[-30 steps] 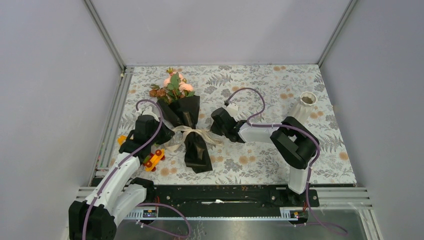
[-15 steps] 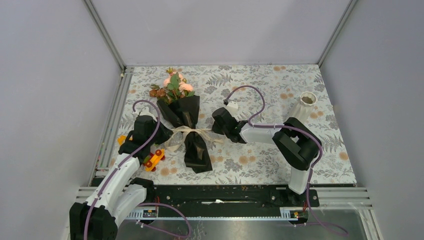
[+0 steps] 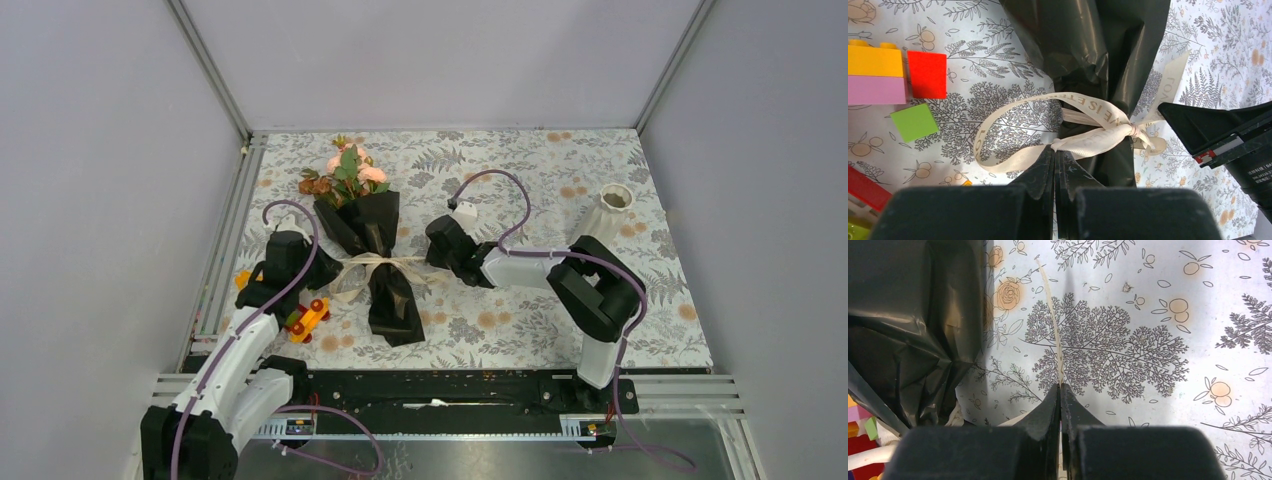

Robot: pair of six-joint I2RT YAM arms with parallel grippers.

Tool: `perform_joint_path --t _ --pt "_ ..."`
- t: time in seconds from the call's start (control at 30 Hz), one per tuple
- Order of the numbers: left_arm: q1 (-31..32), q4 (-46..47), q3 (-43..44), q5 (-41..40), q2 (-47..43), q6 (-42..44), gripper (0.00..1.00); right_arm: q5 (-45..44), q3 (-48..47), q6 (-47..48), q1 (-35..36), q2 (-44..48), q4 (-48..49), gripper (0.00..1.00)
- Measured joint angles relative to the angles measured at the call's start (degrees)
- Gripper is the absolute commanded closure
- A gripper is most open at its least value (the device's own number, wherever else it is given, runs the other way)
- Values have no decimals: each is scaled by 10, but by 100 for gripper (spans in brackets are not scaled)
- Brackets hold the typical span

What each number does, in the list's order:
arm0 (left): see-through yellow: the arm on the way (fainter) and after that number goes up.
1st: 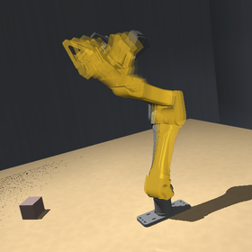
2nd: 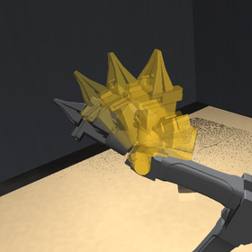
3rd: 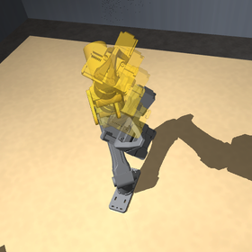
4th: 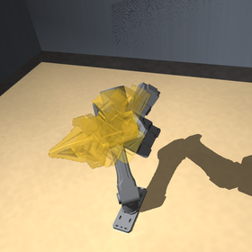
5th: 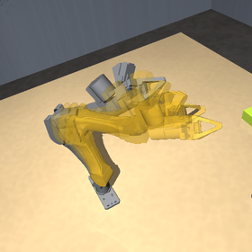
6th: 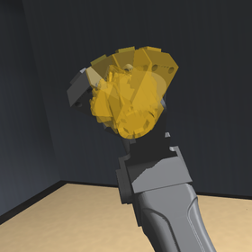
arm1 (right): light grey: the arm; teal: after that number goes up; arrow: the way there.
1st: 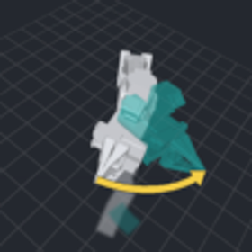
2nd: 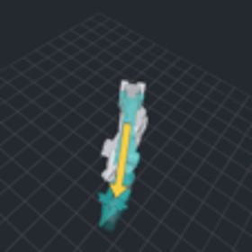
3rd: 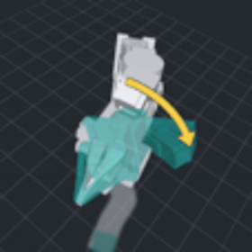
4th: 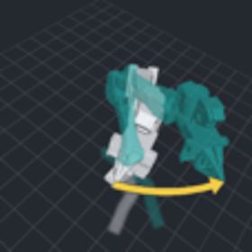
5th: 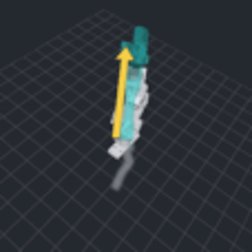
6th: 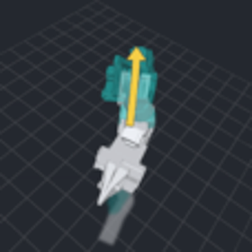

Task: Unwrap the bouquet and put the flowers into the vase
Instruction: Untie the ribbon from the wrapping paper.

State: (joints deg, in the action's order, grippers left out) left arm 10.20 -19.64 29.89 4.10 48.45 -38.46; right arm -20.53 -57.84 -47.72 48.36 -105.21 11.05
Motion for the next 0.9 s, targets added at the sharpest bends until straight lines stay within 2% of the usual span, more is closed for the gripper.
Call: perform_joint_path --t 0.9 --pt "-40 -14 23 3 0 31 100 -31 23 24 -10 35 -3 100"
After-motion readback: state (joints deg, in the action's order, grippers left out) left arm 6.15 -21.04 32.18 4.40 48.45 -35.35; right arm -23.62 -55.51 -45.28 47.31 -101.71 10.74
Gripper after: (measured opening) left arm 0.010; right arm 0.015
